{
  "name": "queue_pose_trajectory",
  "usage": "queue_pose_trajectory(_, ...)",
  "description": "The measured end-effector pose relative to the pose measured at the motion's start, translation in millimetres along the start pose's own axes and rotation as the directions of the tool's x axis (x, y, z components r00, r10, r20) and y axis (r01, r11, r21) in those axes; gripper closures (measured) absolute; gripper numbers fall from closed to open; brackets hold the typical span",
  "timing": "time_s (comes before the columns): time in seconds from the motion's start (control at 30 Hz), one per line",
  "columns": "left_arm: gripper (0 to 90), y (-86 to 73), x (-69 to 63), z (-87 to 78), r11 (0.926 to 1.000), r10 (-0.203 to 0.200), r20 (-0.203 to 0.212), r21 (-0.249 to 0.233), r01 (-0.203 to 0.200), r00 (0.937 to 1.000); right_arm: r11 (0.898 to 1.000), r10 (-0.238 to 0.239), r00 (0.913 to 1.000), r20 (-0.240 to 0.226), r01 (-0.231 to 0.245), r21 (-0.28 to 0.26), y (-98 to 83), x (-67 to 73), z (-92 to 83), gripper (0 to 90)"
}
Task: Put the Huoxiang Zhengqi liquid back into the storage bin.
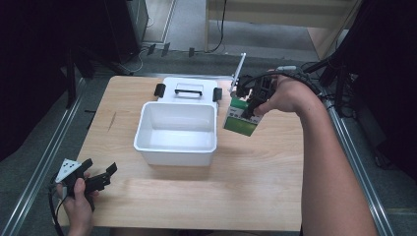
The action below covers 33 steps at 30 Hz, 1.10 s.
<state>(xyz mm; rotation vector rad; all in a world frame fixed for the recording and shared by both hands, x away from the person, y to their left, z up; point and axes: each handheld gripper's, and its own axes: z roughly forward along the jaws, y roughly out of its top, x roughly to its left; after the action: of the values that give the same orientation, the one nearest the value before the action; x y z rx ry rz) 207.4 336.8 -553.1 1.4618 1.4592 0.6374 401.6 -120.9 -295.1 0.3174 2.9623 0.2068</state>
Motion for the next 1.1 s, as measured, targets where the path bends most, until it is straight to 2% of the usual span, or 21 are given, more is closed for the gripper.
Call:
queue_pose_trajectory(0.17, 0.2, 0.1, 0.4, -0.3, 1.0, 0.003, 0.001, 0.003, -0.003, 1.0, 0.999, -0.027, 0.9996, -0.002, 0.027, -0.025, 12.8, 3.3, -15.6, 64.7)
queue_pose_trajectory(0.37, 0.2, 0.1, 0.7, -0.4, 1.0, 0.001, 0.001, 0.003, -0.001, 1.0, 0.998, -0.047, 0.9989, 0.001, 0.047, -0.031, 28.9, 6.2, -25.9, 64.7)
queue_pose_trajectory(0.47, 0.1, 0.1, 0.9, -0.4, 1.0, -0.001, 0.002, 0.004, 0.001, 1.0, 0.999, -0.042, 0.9991, -0.001, 0.042, -0.034, 37.6, 8.5, -30.4, 64.8)
queue_pose_trajectory(0.97, 0.1, 0.1, 1.1, -0.3, 1.0, -0.004, 0.005, 0.003, 0.004, 1.0, 0.989, -0.136, 0.9906, -0.018, 0.134, -0.058, 84.3, 20.5, -25.7, 64.7)
queue_pose_trajectory(1.1, 0.1, 0.1, 1.1, -0.5, 1.0, -0.005, 0.005, 0.003, 0.005, 1.0, 0.99, -0.139, 0.99, -0.026, 0.138, -0.041, 94.0, 24.2, -22.1, 64.7)
